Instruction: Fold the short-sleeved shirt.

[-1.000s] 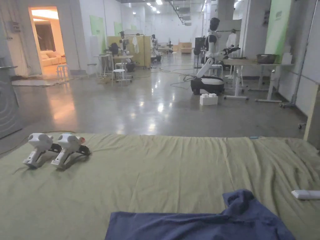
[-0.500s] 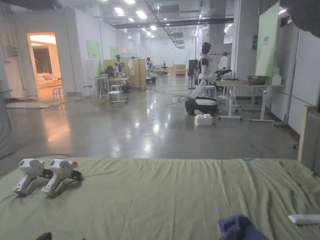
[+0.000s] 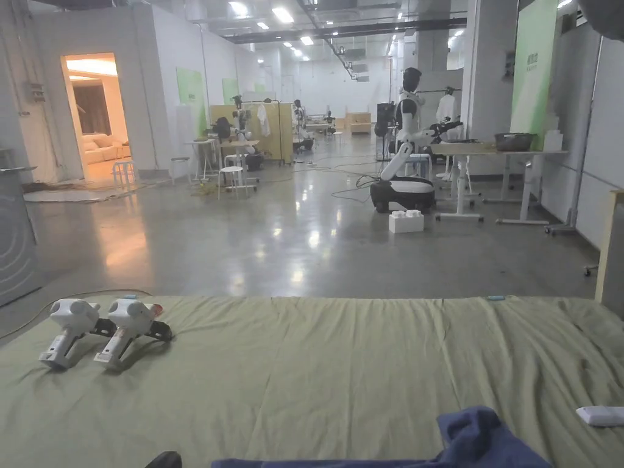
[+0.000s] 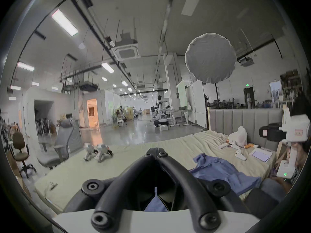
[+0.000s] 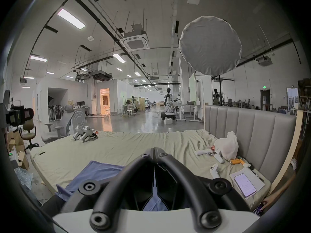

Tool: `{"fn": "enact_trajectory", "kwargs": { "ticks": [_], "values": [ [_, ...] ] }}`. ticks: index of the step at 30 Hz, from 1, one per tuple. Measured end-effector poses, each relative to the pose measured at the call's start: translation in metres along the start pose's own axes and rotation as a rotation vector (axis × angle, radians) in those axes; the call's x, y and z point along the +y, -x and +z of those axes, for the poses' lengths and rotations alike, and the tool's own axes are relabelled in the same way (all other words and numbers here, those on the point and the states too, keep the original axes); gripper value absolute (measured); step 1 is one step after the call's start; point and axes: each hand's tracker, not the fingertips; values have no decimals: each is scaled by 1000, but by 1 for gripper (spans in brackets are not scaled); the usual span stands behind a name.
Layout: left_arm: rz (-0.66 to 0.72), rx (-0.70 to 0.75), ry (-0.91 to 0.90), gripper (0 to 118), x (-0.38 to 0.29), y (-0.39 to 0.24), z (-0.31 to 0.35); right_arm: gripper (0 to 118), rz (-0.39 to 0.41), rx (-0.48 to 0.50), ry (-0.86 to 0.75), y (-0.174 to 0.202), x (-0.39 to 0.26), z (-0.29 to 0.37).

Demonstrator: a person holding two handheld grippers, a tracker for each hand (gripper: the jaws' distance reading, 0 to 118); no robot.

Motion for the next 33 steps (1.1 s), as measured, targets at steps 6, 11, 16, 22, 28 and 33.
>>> {"fn": "enact_trajectory", "kwargs": {
  "ticks": [6, 11, 16, 22, 28, 33],
  "values": [
    [122, -20, 252, 25, -40, 39, -80, 0, -31, 3, 95, -6, -20, -20],
    [281, -74, 508, 68, -113, 77, -190, 0, -18, -11, 230, -13, -45, -39],
    [334, 10, 699, 64, -184, 109, -315, 0, -14, -28, 347, -27, -75, -50],
    [287, 106, 807, 63, -235, 121, -408, 0, -69, -119, 461, -48, -106, -68],
    [263, 169, 929, 42, -275, 117, -438, 0, -129, -161, 520, -64, -121, -78],
    [145, 144, 913, 3, -270, 92, -438, 0, -145, -157, 531, -70, -123, -81]
  ]
}}
